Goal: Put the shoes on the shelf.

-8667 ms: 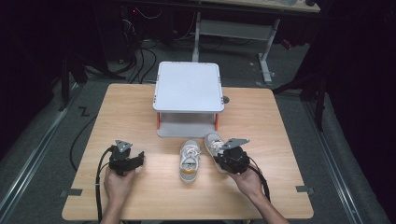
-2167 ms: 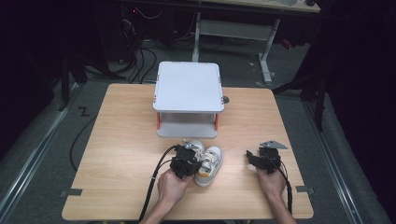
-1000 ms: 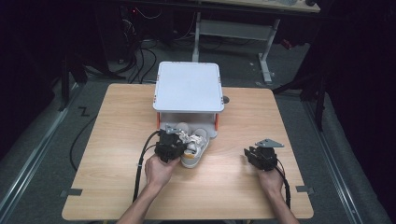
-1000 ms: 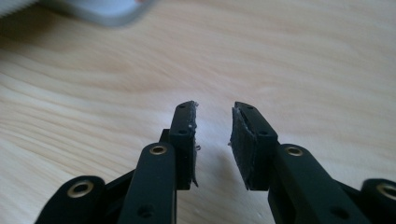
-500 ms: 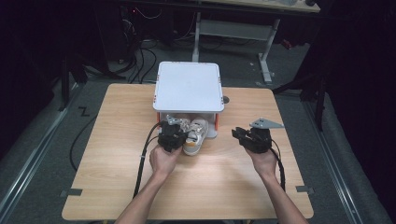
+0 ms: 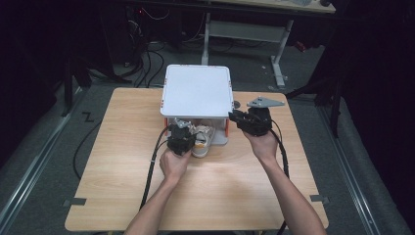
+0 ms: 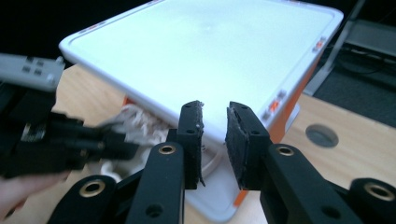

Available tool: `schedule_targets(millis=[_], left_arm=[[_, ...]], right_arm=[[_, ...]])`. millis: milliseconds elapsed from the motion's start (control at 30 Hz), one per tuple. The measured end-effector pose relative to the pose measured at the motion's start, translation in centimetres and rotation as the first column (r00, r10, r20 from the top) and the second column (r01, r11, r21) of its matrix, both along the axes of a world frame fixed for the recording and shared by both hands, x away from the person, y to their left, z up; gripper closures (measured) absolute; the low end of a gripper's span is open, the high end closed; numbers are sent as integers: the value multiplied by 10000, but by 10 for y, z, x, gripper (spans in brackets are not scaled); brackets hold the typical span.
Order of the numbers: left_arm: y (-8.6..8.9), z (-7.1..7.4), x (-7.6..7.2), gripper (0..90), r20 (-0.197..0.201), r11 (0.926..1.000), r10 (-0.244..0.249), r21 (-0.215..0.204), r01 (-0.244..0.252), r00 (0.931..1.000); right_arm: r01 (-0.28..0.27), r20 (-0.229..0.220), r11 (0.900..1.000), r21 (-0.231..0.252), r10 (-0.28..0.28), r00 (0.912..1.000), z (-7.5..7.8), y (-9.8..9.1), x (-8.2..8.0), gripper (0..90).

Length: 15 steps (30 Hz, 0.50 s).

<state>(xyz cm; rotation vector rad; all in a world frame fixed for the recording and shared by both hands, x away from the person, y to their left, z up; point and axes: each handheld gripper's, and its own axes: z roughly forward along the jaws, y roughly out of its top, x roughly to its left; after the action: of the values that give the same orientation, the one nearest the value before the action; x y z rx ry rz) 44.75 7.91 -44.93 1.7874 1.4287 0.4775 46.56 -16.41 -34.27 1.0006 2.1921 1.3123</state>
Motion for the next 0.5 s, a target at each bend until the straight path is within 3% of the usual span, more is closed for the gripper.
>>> schedule_targets(millis=[167, 267, 333, 467, 500], left_arm=[[-2, -3, 5, 800, -51, 10000, -34, 83, 35, 10000], [-2, -3, 5, 789, -61, 9999, -44, 98, 45, 10000], [0, -4, 6, 719, -175, 9997, -243, 76, 244, 9996], [0, -2, 5, 683, -265, 9995, -313, 71, 315, 9992], [1, -1, 5, 662, -281, 9991, -425, -13, 425, 9987]], right_arm=[[362, 137, 9986, -380, -357, 9993, 6, 24, 20, 755], [437, -82, 9975, -556, -442, 9990, 5, 30, 26, 755], [506, -307, 9958, -760, -530, 9981, 3, 36, 34, 754], [458, -629, 9948, -905, -516, 9967, -1, 40, 39, 749], [406, -532, 9960, -801, -449, 9976, -3, 40, 39, 750]])
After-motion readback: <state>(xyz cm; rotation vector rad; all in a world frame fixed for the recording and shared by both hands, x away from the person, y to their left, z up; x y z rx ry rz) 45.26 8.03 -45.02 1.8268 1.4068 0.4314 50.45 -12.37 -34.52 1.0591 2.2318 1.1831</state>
